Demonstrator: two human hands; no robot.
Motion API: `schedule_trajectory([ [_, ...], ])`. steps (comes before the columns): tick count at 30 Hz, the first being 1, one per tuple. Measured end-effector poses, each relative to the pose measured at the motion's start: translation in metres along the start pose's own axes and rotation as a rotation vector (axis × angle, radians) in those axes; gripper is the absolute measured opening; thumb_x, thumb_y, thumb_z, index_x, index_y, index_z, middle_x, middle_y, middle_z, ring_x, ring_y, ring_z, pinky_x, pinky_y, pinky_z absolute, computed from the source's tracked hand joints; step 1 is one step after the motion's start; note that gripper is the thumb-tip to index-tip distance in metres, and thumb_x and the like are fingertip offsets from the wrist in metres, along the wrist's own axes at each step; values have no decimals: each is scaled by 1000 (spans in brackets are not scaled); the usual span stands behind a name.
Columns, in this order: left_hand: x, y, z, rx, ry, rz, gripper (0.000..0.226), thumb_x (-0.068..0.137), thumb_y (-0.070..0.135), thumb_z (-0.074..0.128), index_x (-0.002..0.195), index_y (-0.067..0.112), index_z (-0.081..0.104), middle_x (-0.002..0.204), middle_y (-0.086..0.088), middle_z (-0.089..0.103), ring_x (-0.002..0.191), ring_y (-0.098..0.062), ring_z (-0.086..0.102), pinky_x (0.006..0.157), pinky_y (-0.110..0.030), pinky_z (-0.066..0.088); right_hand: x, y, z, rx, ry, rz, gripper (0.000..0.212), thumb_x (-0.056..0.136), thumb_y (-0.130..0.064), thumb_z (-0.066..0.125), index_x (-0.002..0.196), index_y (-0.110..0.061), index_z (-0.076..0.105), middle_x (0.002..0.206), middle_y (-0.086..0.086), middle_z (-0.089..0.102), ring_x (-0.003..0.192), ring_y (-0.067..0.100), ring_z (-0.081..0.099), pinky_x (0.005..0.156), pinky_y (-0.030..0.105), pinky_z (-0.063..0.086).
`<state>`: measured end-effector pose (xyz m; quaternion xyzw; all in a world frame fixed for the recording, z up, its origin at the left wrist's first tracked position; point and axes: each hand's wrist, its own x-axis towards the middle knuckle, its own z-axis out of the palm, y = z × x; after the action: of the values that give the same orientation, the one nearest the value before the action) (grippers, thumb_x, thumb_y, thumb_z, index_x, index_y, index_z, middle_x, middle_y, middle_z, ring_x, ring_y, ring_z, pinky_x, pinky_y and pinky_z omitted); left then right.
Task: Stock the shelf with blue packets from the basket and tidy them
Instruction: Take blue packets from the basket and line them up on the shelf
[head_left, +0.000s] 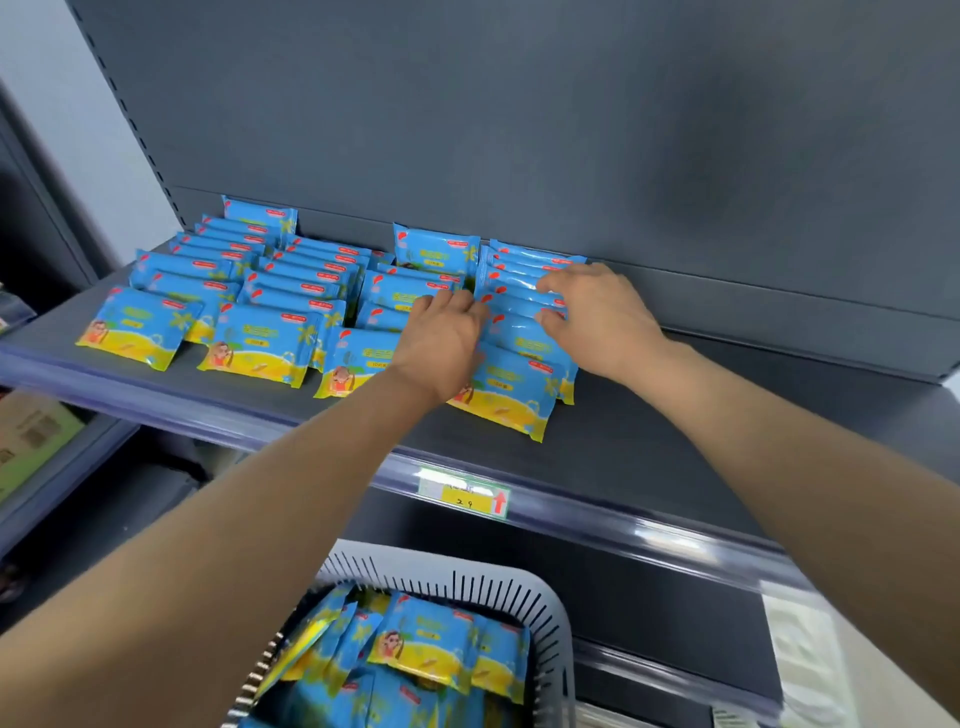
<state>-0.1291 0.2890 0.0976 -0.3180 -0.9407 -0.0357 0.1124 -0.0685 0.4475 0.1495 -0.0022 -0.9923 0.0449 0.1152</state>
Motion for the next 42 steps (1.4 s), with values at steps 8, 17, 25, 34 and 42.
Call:
schedule_trajectory([
  [8, -71, -15, -76, -51, 375, 85, 40, 80, 21, 67, 116, 6, 57, 115, -13, 55, 109, -34, 48, 91, -36, 25, -36, -55, -40, -130, 159, -68, 42, 91, -31, 51, 129, -14, 48, 130, 4, 49, 123, 27, 38, 96, 38, 28],
  [17, -164, -26, -145, -21, 630, 158, 42, 72, 19, 69, 108, 0, 58, 109, -19, 58, 97, -36, 53, 85, -37, 29, -96, -133, -89, -123, 373, -128, 47, 86, -28, 57, 129, -12, 47, 135, 6, 43, 129, 27, 32, 100, 36, 22],
  [25, -236, -32, -81, -92, 400, 147, 45, 69, 17, 74, 109, 1, 60, 109, -18, 60, 98, -37, 57, 85, -41, 33, -151, -170, -14, -66, 175, -111, 47, 84, -28, 59, 127, -12, 49, 133, 7, 46, 125, 29, 37, 98, 39, 27],
  [34, -297, -72, 40, -131, -62, -58, 45, 82, 25, 65, 122, 9, 54, 121, -12, 54, 112, -32, 46, 95, -37, 26, -188, -165, 132, -2, -337, 27, 41, 92, -31, 50, 128, -12, 48, 129, 9, 50, 121, 30, 42, 97, 40, 34],
  [42, -316, -83, 118, -149, -349, -133, 47, 86, 27, 59, 128, 12, 46, 126, -11, 48, 117, -32, 44, 96, -41, 32, -204, -144, 212, 116, -554, 223, 40, 92, -34, 50, 122, -7, 51, 122, 16, 55, 115, 33, 47, 94, 42, 43],
])
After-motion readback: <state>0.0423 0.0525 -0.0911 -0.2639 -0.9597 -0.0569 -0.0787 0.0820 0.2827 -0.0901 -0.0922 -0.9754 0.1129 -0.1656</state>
